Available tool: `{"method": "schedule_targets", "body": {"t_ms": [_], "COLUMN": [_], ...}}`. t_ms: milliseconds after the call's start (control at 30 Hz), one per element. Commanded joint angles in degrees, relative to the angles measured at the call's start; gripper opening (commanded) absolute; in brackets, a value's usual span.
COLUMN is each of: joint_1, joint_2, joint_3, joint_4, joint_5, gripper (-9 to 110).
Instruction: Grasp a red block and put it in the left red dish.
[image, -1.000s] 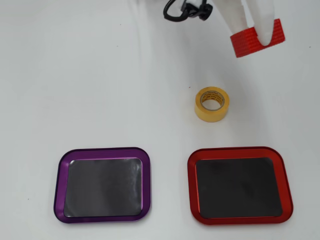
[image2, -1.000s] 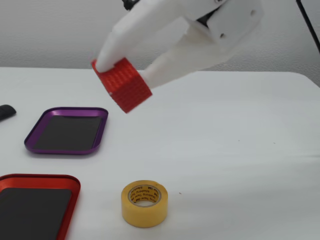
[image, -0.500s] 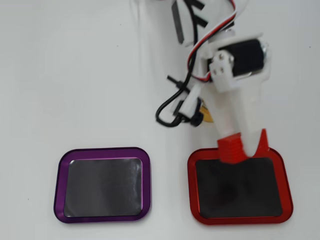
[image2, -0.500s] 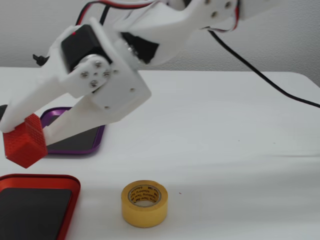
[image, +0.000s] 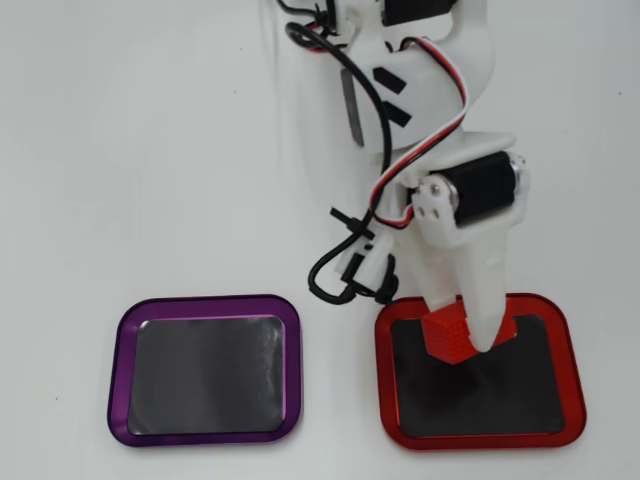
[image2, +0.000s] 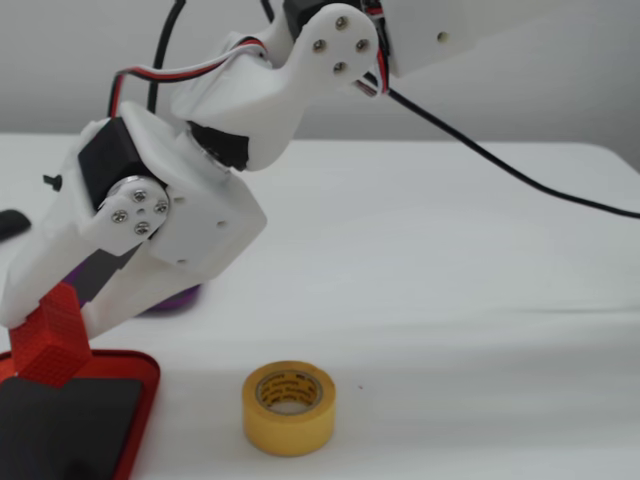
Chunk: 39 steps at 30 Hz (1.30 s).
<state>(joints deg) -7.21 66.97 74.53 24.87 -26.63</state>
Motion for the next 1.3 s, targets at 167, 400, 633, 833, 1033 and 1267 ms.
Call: {"method": "schedule_targets", "body": {"t_ms": [167, 400, 633, 833, 1033, 1267], "joint_1": [0.18, 0.26, -0.53, -0.62, 0.26, 0.44], "joint_2": [1.14, 1.23, 7.65, 21.27, 34.37, 56.60], "joint_3": [-2.20, -2.81, -6.68, -9.23, -6.24, 5.80], "joint_4": [0.88, 3.69, 13.89, 28.56, 43.77, 52.21], "joint_5": [0.44, 0.44, 0.53, 0.62, 13.54, 21.71], "gripper": [12, 16, 16, 16, 16, 16]}}
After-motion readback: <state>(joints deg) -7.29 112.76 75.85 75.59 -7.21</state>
